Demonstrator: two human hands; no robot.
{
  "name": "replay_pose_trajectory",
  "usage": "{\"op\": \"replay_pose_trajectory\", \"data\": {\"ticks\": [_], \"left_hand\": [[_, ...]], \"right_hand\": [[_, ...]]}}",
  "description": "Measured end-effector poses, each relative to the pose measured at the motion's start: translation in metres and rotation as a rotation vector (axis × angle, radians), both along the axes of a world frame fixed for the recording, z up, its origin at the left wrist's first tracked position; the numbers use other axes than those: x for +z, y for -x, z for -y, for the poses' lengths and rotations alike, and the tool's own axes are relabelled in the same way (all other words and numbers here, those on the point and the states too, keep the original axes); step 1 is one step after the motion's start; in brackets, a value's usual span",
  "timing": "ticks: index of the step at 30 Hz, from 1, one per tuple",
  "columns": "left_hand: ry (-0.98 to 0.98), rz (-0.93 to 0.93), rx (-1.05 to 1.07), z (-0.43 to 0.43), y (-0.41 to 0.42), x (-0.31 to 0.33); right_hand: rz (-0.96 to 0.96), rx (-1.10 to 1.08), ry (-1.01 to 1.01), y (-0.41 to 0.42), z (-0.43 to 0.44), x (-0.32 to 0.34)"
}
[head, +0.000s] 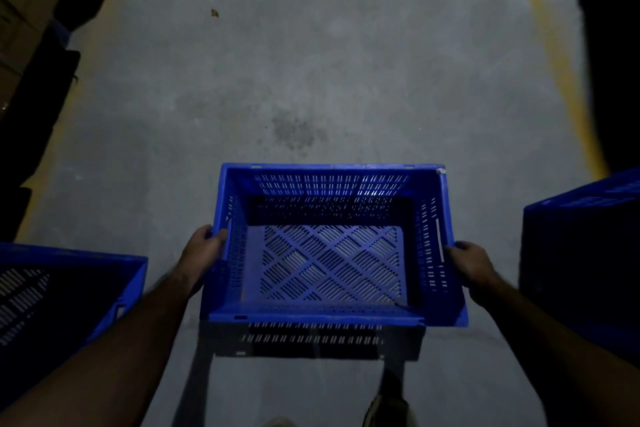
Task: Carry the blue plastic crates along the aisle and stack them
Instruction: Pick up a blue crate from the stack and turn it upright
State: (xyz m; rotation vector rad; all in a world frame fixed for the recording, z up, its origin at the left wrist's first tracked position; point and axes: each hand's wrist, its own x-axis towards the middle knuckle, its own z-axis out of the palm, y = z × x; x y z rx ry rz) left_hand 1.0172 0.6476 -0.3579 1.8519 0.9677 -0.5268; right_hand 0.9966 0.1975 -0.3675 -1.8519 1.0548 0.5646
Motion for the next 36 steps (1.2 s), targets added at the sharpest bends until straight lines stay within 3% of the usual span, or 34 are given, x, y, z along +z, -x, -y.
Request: {"op": "replay_pose_trajectory", "data": {"ticks": [7,15,20,27,32,36], "left_hand": [[0.011,0.060,-0.041,0.045,0.029,0.120],[-0.073,0.137,-0.251,0.122,0.099,0.324],[-0.064,0.219,-0.311,0.166,0.142,0.435],[-0.042,0.292,-0.335,0.186,0.193,0.498],[-0.004,0.306,-0.445,0.188,0.244,0.504],[-0.003,0.349,-0.596,0.189,0.297,0.501]], "right_hand": [[0.067,0.071,0.057,0.021,-0.034,0.111],[0.235,0.207,-0.002,0.084,-0.079,0.341],[0.326,0.213,-0.009,0.132,-0.080,0.435],[0.363,0.217,0.024,0.193,-0.086,0.483],[0.364,0.188,0.104,0.253,-0.096,0.500],[0.385,0.036,0.130,0.321,-0.104,0.503]]}}
